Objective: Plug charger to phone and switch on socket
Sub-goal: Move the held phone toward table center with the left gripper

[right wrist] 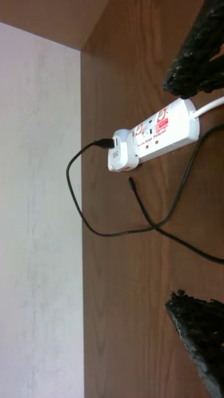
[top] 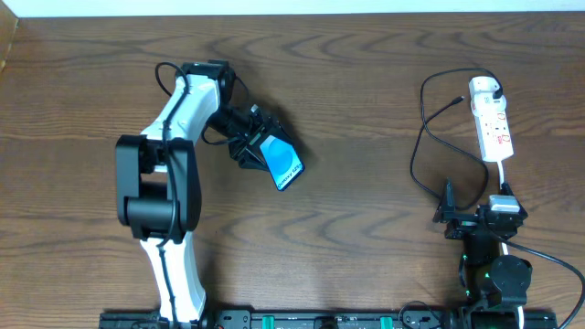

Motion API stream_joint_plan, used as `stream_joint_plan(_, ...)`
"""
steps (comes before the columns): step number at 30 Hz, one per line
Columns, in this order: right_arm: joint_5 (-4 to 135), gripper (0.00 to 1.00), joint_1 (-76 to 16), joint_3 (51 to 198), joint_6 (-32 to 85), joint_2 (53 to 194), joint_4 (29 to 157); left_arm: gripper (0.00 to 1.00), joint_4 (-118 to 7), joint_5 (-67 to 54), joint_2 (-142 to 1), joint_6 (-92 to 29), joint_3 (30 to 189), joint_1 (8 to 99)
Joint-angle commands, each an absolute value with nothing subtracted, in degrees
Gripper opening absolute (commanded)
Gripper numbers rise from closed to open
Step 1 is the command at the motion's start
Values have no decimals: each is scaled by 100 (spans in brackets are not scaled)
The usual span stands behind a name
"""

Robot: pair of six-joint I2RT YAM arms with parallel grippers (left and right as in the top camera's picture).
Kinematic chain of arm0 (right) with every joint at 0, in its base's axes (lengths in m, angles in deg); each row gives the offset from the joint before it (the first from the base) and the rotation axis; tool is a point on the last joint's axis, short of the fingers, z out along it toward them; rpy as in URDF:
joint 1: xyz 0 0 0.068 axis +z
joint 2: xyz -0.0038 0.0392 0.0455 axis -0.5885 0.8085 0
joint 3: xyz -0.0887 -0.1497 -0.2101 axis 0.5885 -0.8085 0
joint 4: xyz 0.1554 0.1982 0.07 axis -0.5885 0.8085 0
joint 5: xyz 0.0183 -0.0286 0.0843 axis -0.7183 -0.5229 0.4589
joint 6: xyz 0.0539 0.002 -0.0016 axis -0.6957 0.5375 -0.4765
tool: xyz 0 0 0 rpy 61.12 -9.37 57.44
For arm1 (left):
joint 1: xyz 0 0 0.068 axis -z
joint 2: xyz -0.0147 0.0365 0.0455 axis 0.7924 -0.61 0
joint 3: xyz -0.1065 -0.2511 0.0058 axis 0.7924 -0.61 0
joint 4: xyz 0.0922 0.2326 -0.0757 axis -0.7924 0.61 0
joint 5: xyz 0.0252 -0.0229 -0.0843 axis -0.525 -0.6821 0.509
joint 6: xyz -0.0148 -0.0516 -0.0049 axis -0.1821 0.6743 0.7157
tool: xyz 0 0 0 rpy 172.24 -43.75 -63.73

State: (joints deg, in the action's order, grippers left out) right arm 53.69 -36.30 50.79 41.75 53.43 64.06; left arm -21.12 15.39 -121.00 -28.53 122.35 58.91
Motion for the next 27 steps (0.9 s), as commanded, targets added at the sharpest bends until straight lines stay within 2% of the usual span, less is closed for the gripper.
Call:
stream_joint_plan(1,5362,99,-3600,5069,4241,5308,6421,52,-1998,1983,-11438,-2982,12248,5900)
stream_joint_plan(9,5362,99,-3600,5069,4241,5308,6421,52,-1863,1983,-10244,-2979,12248,6068)
stream_joint_plan(17,5362,99,-3600,5069,4241,5308,6421,52,-1760,1983,-9239,-2708,12246,6733)
stream_joint_plan(27,5362,99,-3600,5069,4241,5308,6421,52,-2464,1507,-9248,-1943,12229,7657)
